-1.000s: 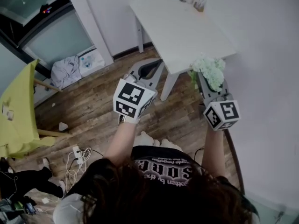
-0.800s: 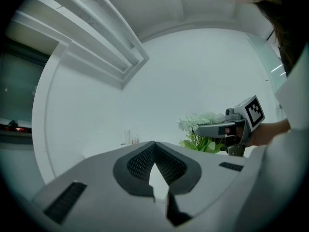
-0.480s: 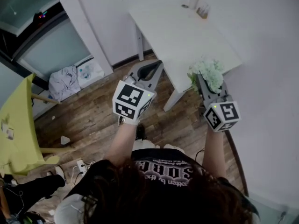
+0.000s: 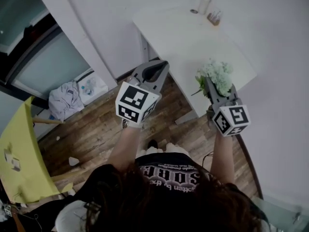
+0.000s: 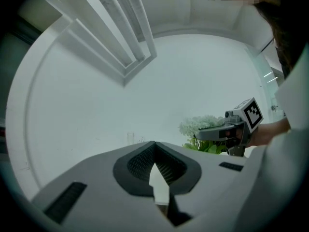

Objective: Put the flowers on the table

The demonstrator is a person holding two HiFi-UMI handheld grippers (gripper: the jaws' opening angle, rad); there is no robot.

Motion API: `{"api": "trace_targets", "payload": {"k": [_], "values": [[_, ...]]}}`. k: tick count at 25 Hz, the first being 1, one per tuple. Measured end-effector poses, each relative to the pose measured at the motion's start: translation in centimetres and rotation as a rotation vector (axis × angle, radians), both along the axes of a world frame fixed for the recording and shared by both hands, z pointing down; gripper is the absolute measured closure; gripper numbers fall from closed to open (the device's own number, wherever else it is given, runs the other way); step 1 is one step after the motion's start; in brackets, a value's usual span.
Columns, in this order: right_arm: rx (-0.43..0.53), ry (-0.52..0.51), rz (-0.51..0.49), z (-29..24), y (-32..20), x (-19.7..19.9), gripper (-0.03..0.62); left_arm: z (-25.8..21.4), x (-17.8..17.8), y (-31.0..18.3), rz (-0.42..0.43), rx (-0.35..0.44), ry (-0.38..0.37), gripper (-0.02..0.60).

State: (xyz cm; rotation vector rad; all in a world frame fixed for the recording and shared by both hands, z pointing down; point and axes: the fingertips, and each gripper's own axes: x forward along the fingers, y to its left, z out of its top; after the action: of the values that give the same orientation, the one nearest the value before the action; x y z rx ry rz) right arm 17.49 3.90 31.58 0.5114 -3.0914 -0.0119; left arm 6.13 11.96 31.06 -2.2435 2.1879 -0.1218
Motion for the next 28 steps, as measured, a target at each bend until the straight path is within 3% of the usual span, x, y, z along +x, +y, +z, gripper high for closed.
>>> {"api": "trace_targets", "payload": {"k": [14,28], "values": [[-0.005,0.01,0.069,0.4,-3.5,-6.5,0.468,0.6,-7.0,-4.2,0.059,0.001,-0.004,0.58],[-0.019,0.004,0.166,2.2,-14.5,-14.2,0.468,2.0,-14.3,-16.1,0.173,-0.036,-0.006,0.58]]}}
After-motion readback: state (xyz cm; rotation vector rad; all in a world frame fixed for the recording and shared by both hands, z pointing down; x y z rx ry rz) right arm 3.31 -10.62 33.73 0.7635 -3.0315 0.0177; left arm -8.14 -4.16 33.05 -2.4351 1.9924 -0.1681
